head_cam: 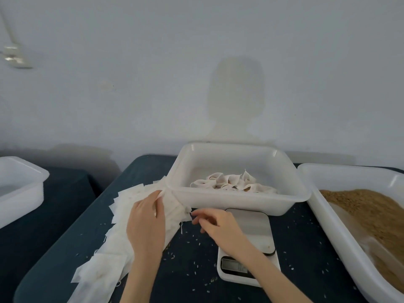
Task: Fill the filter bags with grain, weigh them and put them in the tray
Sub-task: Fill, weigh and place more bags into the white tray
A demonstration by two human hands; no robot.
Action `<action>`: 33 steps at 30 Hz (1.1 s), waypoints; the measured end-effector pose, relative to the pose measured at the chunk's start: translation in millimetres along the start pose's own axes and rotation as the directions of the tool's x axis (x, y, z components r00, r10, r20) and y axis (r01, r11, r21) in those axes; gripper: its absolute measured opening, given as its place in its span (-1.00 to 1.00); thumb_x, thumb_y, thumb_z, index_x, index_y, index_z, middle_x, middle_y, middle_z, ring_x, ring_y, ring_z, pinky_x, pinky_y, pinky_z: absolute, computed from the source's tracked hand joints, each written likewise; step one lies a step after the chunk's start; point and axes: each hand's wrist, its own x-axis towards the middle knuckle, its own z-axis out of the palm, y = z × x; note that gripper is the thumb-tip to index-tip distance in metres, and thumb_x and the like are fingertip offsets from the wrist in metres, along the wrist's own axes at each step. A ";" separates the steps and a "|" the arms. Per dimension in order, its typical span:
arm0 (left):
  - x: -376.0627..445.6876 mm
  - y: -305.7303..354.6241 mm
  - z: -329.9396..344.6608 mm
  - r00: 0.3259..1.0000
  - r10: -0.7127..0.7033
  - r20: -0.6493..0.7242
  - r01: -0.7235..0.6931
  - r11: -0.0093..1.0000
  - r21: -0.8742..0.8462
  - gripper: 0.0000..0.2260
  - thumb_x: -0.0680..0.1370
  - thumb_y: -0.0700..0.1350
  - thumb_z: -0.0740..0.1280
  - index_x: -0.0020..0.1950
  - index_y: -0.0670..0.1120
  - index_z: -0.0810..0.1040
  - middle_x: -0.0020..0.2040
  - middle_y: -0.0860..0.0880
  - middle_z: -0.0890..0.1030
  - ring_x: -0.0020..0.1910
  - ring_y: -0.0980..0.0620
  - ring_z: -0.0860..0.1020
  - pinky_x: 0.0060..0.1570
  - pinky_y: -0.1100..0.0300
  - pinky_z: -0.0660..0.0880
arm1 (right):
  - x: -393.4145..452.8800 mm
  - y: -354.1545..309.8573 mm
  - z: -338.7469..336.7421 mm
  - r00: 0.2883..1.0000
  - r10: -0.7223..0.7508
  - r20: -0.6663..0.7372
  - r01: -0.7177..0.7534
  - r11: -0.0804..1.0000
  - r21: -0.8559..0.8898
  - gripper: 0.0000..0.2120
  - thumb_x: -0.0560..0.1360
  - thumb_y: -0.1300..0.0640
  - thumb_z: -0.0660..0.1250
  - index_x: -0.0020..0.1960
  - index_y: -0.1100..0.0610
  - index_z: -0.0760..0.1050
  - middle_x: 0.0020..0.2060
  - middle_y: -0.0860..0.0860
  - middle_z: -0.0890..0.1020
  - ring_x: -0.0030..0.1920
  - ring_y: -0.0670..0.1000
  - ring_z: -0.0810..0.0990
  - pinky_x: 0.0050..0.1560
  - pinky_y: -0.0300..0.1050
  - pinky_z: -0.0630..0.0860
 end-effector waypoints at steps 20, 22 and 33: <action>-30.7 64.6 36.7 0.460 -0.358 0.812 0.888 0.200 -0.415 -0.70 0.59 -0.21 0.21 0.30 -0.29 0.41 -0.16 -0.14 0.53 -0.22 -0.07 0.51 -0.29 0.06 0.42 | -33.4 18.7 -49.5 0.940 0.334 0.066 -0.330 0.848 0.414 -0.90 0.54 0.10 0.37 0.02 0.07 0.63 -0.16 -0.03 0.73 -0.21 -0.07 0.69 -0.19 -0.33 0.54; -35.0 64.4 36.4 0.459 -0.348 0.818 0.887 0.227 -0.401 -0.80 0.59 -0.22 0.20 0.18 -0.25 0.47 -0.24 -0.10 0.57 -0.30 -0.01 0.53 -0.39 0.11 0.45 | -35.3 20.2 -52.6 0.934 0.355 0.045 -0.343 0.853 0.394 -0.89 0.53 0.08 0.37 0.00 0.08 0.64 -0.20 -0.05 0.72 -0.25 -0.10 0.68 -0.23 -0.35 0.53; -30.3 62.4 24.4 0.607 -0.194 0.770 0.629 0.710 -0.317 -0.83 0.59 -0.19 0.26 -0.06 -0.24 0.62 -0.14 -0.08 0.67 -0.17 0.05 0.63 -0.31 0.30 0.56 | -46.7 41.5 -68.0 0.914 0.406 0.016 -0.380 0.840 0.387 -0.85 0.56 0.07 0.32 0.05 0.06 0.63 -0.12 -0.02 0.72 -0.21 -0.08 0.68 -0.19 -0.31 0.52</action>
